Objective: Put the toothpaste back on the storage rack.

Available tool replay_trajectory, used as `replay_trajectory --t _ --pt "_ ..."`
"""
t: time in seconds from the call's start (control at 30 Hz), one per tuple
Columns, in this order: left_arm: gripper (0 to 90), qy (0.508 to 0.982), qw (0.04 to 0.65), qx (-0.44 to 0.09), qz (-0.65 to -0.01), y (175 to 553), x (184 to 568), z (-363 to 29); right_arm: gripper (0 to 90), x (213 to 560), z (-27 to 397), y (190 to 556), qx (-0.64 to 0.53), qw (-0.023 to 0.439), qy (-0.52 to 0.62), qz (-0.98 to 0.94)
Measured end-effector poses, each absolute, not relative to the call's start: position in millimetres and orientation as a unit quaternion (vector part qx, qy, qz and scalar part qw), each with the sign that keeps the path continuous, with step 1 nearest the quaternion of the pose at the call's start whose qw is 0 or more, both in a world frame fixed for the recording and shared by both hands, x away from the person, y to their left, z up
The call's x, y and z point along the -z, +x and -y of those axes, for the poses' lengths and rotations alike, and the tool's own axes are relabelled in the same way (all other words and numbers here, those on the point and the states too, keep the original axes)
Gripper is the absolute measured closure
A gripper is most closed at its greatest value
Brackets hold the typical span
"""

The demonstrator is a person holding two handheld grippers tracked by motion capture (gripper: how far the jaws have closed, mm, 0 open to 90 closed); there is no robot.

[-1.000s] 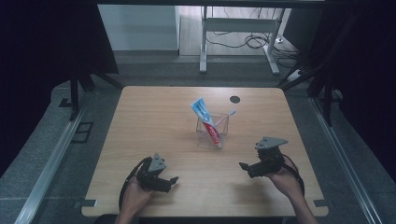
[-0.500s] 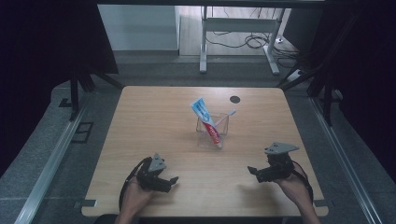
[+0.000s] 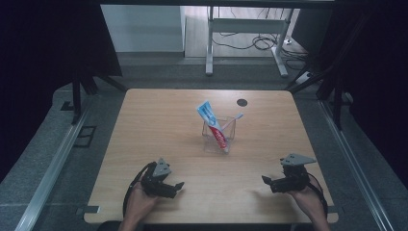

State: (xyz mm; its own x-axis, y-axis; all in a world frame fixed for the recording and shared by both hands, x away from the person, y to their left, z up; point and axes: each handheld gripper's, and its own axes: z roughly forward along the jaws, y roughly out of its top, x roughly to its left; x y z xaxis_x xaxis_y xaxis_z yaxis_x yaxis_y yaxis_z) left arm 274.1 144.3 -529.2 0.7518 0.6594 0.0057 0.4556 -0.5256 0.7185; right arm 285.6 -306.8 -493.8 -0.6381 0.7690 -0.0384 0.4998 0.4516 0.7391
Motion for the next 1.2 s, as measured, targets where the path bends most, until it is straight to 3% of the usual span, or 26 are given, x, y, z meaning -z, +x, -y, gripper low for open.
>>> replay_trajectory --t 0.87,1.2 --pt "12.8 0.863 0.364 -0.124 -0.327 276 533 -143 0.0 540 313 283 -0.337 0.166 0.381 -0.845" --pt "12.8 0.857 0.373 -0.104 -0.339 278 535 -144 0.0 543 315 283 -0.344 0.158 0.382 -0.843"
